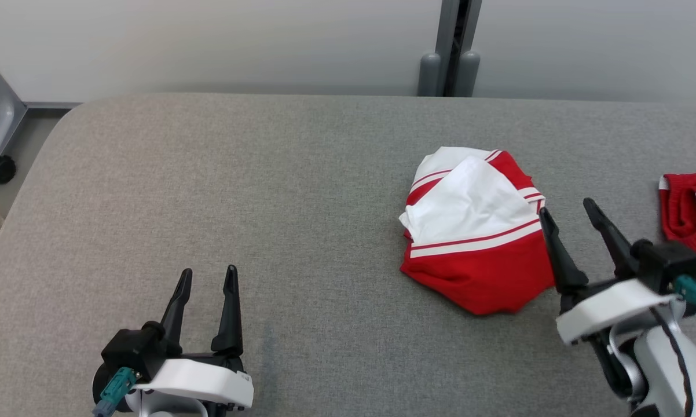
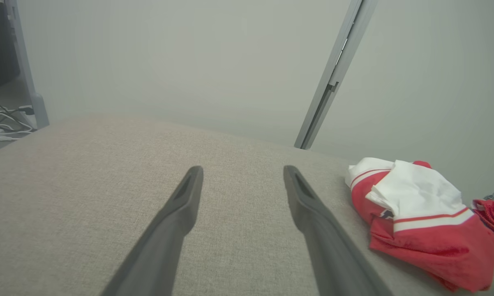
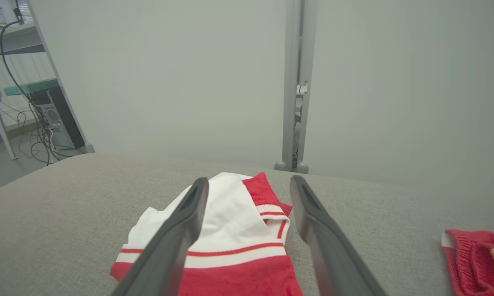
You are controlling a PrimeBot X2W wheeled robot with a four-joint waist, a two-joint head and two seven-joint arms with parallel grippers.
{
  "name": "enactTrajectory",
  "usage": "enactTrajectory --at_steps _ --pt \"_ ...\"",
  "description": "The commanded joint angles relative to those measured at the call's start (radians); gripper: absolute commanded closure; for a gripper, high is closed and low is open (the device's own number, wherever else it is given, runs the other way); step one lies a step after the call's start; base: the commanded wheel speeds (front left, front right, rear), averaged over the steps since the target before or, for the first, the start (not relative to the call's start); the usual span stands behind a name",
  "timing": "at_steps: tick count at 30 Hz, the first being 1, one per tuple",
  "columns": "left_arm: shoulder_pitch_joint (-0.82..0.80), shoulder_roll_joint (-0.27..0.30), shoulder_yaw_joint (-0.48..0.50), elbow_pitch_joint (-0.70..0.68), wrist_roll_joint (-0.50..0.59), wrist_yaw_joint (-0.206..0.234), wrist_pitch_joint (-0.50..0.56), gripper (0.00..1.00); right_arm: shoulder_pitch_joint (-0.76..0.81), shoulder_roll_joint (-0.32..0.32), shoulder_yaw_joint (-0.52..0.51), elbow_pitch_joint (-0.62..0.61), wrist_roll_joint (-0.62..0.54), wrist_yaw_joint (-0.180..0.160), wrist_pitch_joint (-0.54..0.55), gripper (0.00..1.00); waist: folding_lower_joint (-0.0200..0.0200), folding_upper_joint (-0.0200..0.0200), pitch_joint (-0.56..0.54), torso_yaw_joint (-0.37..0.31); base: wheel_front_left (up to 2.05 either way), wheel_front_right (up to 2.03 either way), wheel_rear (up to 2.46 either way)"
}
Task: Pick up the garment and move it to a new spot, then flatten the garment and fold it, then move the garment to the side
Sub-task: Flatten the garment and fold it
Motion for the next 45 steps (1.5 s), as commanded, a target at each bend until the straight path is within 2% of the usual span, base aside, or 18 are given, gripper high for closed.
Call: enactTrajectory --at_steps 1,3,8,19,26,42,43,45 --pt "-0.023 0.004 -0.005 0.001 -0.007 -0.006 -0.004 0.00 -0.059 -0.034 0.027 0.039 0.024 0.000 0.021 0.00 0.0000 0.0000 0.030 0.025 0.00 0.00 0.00" --pt "-0.028 0.004 -0.011 0.002 -0.009 -0.005 -0.004 0.00 -0.093 -0.049 0.050 0.065 0.047 0.000 0.035 0.00 0.0000 0.0000 0.039 0.033 0.00 0.00 0.00" --pt "-0.055 0.003 -0.037 0.006 -0.024 0.002 -0.004 0.00 -0.244 -0.139 0.176 0.158 0.157 0.000 0.106 0.00 0.0000 0.0000 0.080 0.079 0.00 0.00 0.00" --pt "-0.082 0.004 -0.066 -0.005 -0.044 0.017 -0.004 0.00 -0.454 -0.275 0.439 0.263 0.389 0.000 0.200 0.00 0.0000 0.0000 0.127 0.157 0.00 0.00 0.00" --pt "-0.088 0.004 -0.081 -0.007 -0.057 0.021 -0.004 0.00 -0.554 -0.325 0.553 0.316 0.515 0.000 0.267 0.00 0.0000 0.0000 0.153 0.183 0.00 0.00 0.00" --pt "-0.106 0.004 -0.096 0.004 -0.068 0.025 -0.004 0.00 -0.674 -0.400 0.795 0.290 0.743 0.000 0.403 0.00 0.0000 0.0000 0.162 0.190 0.00 0.00 0.00" --pt "-0.106 0.004 -0.097 0.004 -0.068 0.025 -0.004 0.00 -0.678 -0.404 0.805 0.286 0.754 0.000 0.406 0.04 0.0000 0.0000 0.162 0.190 0.00 0.00 0.00" --pt "-0.105 0.004 -0.097 0.005 -0.068 0.026 -0.004 0.00 -0.686 -0.413 0.826 0.279 0.772 0.000 0.404 0.55 0.0000 0.0000 0.162 0.188 0.00 0.00 0.00"
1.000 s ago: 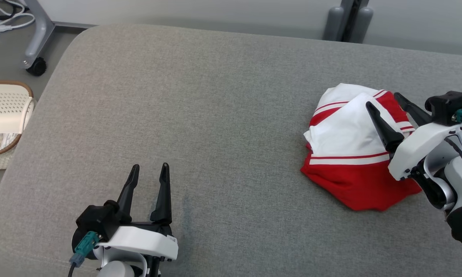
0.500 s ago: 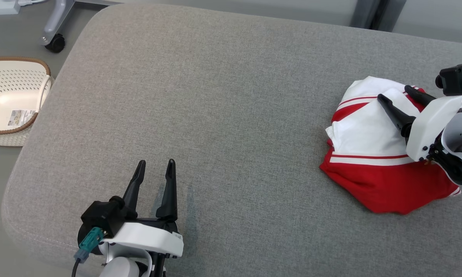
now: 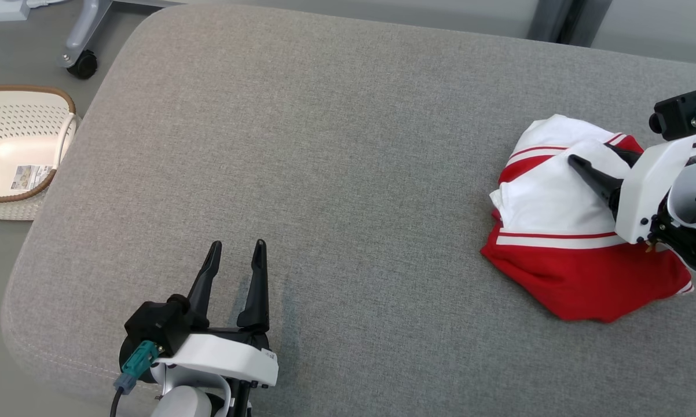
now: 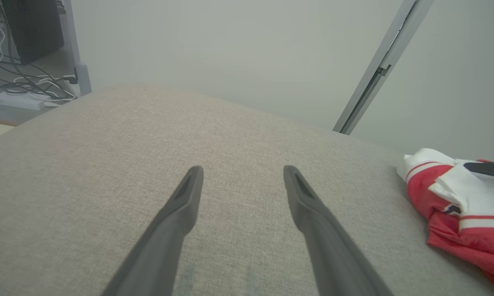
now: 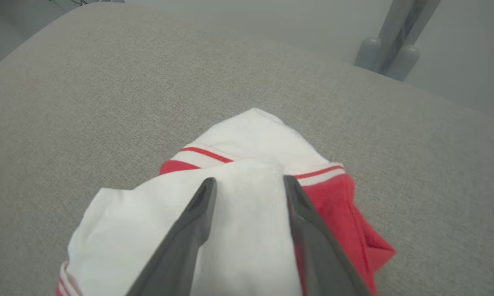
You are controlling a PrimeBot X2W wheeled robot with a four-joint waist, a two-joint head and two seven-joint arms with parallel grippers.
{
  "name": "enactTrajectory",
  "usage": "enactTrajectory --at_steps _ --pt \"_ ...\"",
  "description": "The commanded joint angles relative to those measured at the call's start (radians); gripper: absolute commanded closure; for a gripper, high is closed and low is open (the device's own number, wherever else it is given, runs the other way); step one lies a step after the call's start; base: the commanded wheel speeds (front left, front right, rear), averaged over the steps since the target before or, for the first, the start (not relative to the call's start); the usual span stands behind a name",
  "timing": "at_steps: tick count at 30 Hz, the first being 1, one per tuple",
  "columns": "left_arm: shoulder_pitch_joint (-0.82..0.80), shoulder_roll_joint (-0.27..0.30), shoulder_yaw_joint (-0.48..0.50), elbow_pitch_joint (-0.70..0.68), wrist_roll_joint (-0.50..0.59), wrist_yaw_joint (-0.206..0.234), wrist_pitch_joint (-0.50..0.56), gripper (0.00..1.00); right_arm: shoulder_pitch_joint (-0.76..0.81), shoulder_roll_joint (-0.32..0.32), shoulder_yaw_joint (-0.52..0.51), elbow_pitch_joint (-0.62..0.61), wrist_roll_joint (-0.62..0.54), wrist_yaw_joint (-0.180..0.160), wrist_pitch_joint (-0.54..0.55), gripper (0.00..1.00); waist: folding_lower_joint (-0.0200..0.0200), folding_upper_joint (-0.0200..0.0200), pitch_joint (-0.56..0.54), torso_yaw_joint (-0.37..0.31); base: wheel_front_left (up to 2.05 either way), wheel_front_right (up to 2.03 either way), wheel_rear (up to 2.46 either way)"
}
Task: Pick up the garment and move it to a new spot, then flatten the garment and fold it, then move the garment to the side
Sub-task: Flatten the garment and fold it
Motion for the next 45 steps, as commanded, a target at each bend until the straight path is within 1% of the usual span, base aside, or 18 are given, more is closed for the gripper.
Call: enactTrajectory --at_steps 1,2,3,4,11,17,24,29,34,39,41,42,45 --pt "-0.018 0.004 0.003 0.002 -0.005 0.004 -0.004 0.00 -0.016 -0.013 0.020 -0.010 0.019 0.000 -0.006 0.71 0.0000 0.0000 0.000 -0.002 0.00 0.00 0.00" --pt "-0.018 0.004 0.003 0.002 -0.005 0.004 -0.004 0.00 -0.019 -0.015 0.031 -0.013 0.024 0.000 -0.010 0.86 0.0000 0.0000 -0.001 -0.003 0.00 0.00 0.00" --pt "-0.018 0.004 0.003 0.002 -0.005 0.004 -0.004 0.00 -0.019 -0.015 0.031 -0.013 0.024 0.000 -0.010 0.86 0.0000 0.0000 -0.001 -0.003 0.00 0.00 0.00" --pt "-0.017 0.004 0.003 0.003 -0.005 0.004 -0.004 0.00 -0.024 -0.017 0.042 -0.019 0.027 0.000 -0.019 1.00 0.0000 0.0000 -0.002 -0.004 0.00 0.00 0.00" --pt "-0.009 0.004 0.007 0.011 -0.007 0.000 -0.004 0.00 -0.043 -0.029 0.103 -0.035 0.053 0.000 -0.091 1.00 0.0000 0.0000 -0.019 -0.012 0.00 0.00 0.00" --pt "0.017 0.004 0.018 0.017 0.005 -0.004 -0.004 0.00 -0.045 -0.029 0.140 -0.068 0.067 0.000 -0.188 1.00 0.0000 0.0000 -0.059 -0.038 0.00 0.00 0.00" --pt "0.044 0.004 0.032 0.024 0.017 -0.010 -0.004 0.00 -0.077 -0.033 0.166 -0.125 0.024 0.000 -0.314 1.00 0.0000 0.0000 -0.127 -0.086 0.00 0.00 0.00" --pt "0.063 0.004 0.044 0.029 0.023 -0.016 -0.004 0.00 -0.120 -0.036 0.168 -0.136 -0.018 0.000 -0.377 1.00 0.0000 0.0000 -0.176 -0.116 0.00 0.00 0.00" --pt "0.085 0.004 0.052 0.029 0.028 -0.016 -0.004 0.00 -0.175 -0.038 0.141 -0.137 -0.097 0.000 -0.409 1.00 0.0000 0.0000 -0.211 -0.134 0.00 0.00 0.00" --pt "0.093 0.004 0.057 0.030 0.031 -0.018 -0.004 0.00 -0.212 -0.018 0.089 -0.174 -0.177 0.000 -0.420 1.00 0.0000 0.0000 -0.233 -0.141 0.00 0.00 0.00" --pt "0.096 0.004 0.056 0.030 0.031 -0.019 -0.004 0.00 -0.224 -0.008 0.060 -0.200 -0.212 0.000 -0.421 1.00 0.0000 0.0000 -0.240 -0.140 0.00 0.00 0.00" --pt "0.099 0.004 0.055 0.031 0.030 -0.019 -0.004 0.00 -0.229 0.002 0.021 -0.229 -0.253 0.000 -0.421 1.00 0.0000 0.0000 -0.246 -0.139 0.00 0.00 0.00" --pt "0.101 0.004 0.053 0.032 0.031 -0.021 -0.004 0.00 -0.219 0.017 -0.049 -0.282 -0.306 0.000 -0.421 1.00 0.0000 0.0000 -0.253 -0.134 0.00 0.00 0.00"
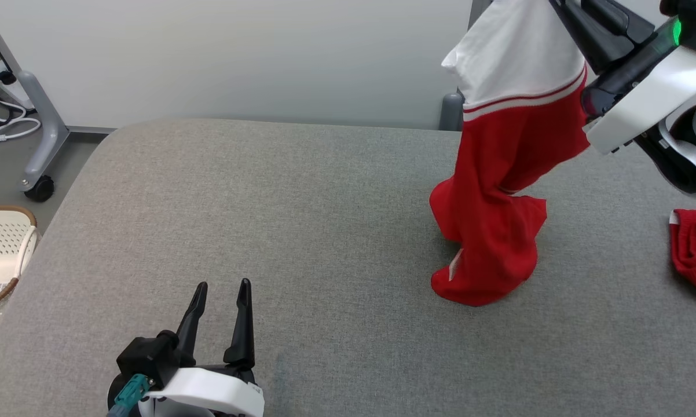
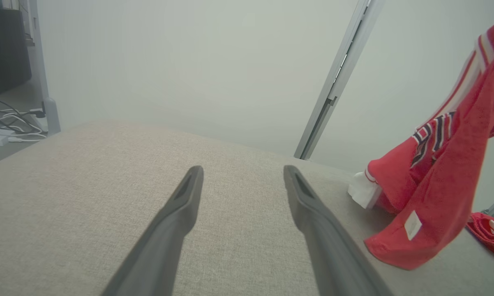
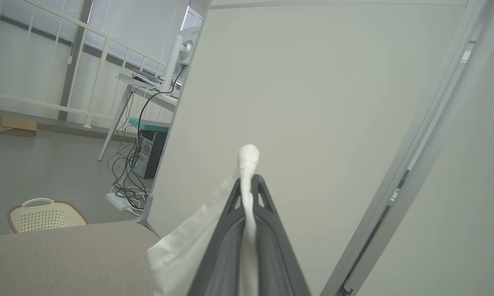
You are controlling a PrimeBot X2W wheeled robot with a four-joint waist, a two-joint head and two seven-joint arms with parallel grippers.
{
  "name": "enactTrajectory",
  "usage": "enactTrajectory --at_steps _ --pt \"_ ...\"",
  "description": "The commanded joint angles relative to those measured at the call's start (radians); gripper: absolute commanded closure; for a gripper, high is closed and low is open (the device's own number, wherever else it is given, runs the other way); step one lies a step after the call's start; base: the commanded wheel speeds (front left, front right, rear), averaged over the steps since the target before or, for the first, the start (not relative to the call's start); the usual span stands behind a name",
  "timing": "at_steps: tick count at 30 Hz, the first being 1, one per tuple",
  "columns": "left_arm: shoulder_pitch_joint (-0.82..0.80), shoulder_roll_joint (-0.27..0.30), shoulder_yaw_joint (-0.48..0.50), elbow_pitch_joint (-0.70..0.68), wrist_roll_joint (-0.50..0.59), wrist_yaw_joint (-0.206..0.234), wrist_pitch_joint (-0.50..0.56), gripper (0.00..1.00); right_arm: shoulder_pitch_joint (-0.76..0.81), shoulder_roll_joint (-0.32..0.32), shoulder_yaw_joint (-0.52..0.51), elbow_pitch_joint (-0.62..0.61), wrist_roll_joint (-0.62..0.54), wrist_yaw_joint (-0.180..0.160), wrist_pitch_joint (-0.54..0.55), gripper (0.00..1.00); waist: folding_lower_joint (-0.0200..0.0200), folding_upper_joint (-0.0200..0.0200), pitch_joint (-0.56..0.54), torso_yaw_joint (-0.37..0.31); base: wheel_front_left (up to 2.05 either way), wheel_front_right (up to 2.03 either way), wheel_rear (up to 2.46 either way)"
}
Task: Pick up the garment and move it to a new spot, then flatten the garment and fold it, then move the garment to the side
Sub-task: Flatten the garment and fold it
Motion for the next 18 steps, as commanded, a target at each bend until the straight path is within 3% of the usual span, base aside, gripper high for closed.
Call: enactTrajectory --at_steps 1,10,18 --pt "0.010 0.004 0.003 0.000 0.007 -0.007 -0.004 0.00 0.002 0.003 -0.014 -0.009 -0.012 0.000 -0.007 1.00 0.0000 -0.0001 -0.002 0.002 0.00 0.00 0.00" --pt "0.020 0.004 0.008 -0.001 0.006 -0.005 -0.004 0.00 0.079 0.080 -0.221 -0.202 -0.063 0.000 -0.007 1.00 0.0000 -0.0001 -0.016 0.014 0.00 0.00 0.00" --pt "0.019 0.004 -0.003 -0.001 -0.006 -0.004 -0.004 0.00 0.063 0.172 -0.242 -0.199 -0.106 0.000 -0.006 1.00 0.0000 -0.0001 -0.014 0.020 0.00 0.00 0.00"
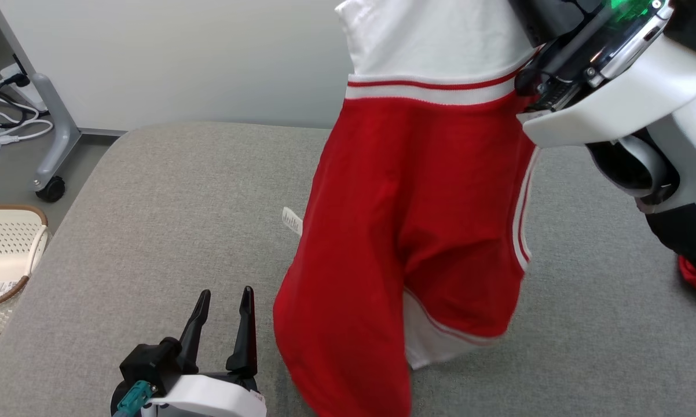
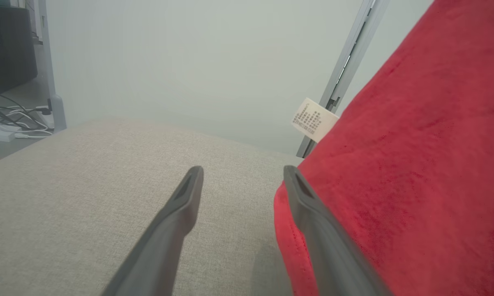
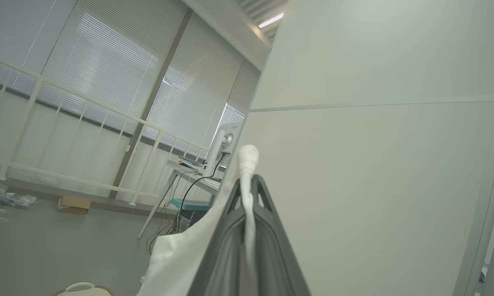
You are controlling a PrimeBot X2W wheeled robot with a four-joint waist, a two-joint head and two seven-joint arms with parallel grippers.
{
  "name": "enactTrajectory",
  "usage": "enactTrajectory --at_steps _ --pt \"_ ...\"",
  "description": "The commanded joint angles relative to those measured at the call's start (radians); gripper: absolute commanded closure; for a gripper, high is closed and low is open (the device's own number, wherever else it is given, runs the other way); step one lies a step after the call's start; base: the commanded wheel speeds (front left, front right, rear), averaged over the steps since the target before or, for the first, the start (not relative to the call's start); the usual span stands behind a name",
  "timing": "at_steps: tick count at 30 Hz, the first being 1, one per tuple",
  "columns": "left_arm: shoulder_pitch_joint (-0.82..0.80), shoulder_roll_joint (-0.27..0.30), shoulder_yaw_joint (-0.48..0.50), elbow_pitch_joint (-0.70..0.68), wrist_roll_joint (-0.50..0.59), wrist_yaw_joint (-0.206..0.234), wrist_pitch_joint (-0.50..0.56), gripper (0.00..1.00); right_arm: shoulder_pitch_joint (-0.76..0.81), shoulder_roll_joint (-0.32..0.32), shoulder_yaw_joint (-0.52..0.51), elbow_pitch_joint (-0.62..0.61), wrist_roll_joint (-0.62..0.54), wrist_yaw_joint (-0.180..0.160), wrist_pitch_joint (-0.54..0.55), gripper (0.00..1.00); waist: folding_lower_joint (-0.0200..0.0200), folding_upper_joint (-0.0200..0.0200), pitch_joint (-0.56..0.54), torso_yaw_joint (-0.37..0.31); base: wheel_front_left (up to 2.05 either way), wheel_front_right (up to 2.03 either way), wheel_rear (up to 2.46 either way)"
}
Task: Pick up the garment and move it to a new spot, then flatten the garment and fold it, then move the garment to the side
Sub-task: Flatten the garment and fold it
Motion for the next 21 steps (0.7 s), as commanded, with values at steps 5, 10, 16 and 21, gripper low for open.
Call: enactTrajectory --at_steps 5,10,16,21 --pt "0.008 0.004 -0.003 -0.001 -0.008 0.003 -0.004 0.00 0.019 -0.003 -0.040 0.107 -0.055 0.000 0.009 1.00 0.0000 0.0000 -0.004 0.015 0.00 0.00 0.00" --pt "0.011 0.005 -0.003 -0.004 -0.007 0.003 -0.004 0.00 0.049 -0.009 -0.028 0.255 -0.067 0.000 0.083 1.00 0.0000 0.0000 -0.002 0.024 0.00 0.00 0.00" --pt "-0.012 0.005 -0.010 -0.009 -0.008 0.002 -0.004 0.00 0.045 -0.052 0.052 0.410 -0.085 0.000 0.097 1.00 0.0000 0.0000 0.032 0.037 0.00 0.00 0.00" --pt "-0.032 0.004 -0.020 -0.007 -0.006 -0.003 -0.004 0.00 0.015 -0.070 0.127 0.532 -0.061 0.000 0.098 1.00 0.0000 0.0000 0.073 0.058 0.00 0.00 0.00"
